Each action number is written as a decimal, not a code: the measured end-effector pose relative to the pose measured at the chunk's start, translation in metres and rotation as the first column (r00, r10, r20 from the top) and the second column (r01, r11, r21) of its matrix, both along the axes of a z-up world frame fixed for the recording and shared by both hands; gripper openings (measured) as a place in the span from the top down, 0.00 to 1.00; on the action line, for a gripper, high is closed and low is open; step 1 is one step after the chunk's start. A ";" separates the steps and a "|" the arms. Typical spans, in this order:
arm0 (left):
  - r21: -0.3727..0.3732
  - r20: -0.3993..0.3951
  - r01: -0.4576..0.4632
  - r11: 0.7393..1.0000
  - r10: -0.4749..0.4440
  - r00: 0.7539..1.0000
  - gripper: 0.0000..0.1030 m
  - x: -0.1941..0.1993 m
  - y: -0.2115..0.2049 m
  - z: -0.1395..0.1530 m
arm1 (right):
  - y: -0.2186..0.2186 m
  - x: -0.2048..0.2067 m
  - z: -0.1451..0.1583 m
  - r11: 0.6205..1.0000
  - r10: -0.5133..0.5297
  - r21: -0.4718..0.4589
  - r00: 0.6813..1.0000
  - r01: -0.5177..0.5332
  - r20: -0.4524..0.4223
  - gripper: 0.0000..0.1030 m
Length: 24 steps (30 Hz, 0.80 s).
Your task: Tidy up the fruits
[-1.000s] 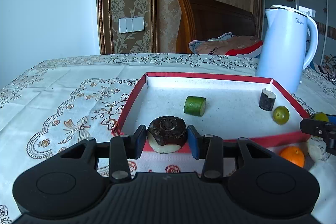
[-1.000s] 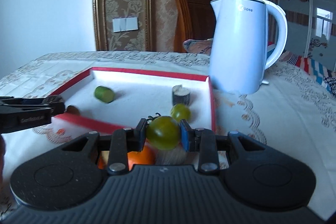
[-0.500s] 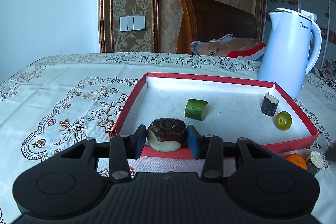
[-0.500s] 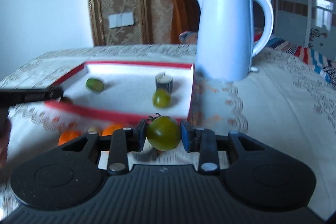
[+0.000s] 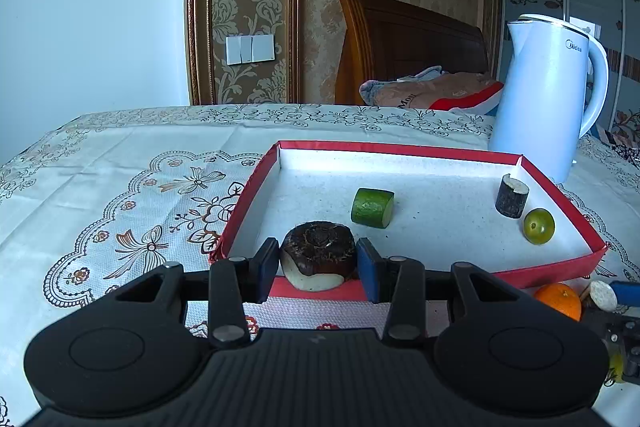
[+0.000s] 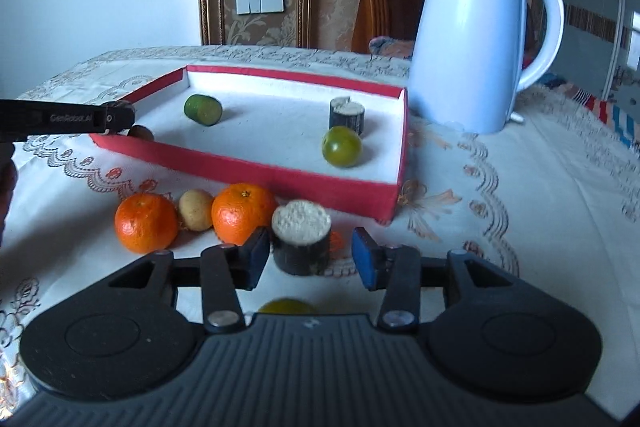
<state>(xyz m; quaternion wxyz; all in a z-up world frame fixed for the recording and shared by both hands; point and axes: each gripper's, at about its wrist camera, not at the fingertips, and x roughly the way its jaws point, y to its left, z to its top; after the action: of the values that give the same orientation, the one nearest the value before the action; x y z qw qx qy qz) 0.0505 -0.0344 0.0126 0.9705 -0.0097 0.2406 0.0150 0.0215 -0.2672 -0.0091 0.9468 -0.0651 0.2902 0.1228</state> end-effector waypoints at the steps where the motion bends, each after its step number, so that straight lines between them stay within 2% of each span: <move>1: -0.001 -0.001 0.000 1.000 0.000 1.000 0.60 0.000 0.000 0.000 | 0.001 0.001 0.000 1.000 0.001 -0.005 1.000 -0.001 0.005 0.61; 3: -0.001 -0.001 0.000 1.000 0.000 1.000 0.60 0.000 0.000 0.000 | 0.001 0.002 0.000 1.000 0.017 0.005 1.000 -0.017 0.005 0.70; 10: -0.024 -0.002 0.011 1.000 -0.011 1.000 0.60 -0.002 0.005 0.002 | -0.001 -0.001 0.001 0.999 0.016 0.028 0.999 -0.017 0.034 0.70; 17: -0.090 0.007 -0.036 0.995 0.037 0.999 0.60 0.000 0.023 0.007 | -0.011 -0.008 0.021 0.996 -0.035 0.087 0.991 0.023 0.133 0.70; 24: -0.007 0.004 -0.034 0.999 0.034 0.999 0.60 0.013 0.007 0.006 | -0.002 0.025 0.030 0.995 -0.056 0.084 0.990 0.046 0.126 0.70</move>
<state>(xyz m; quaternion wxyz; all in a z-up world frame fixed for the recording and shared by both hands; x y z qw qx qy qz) 0.0633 -0.0279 0.0185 0.9705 -0.0174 0.2386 0.0307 0.0462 -0.2695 0.0205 0.9682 -0.0268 0.2252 0.1057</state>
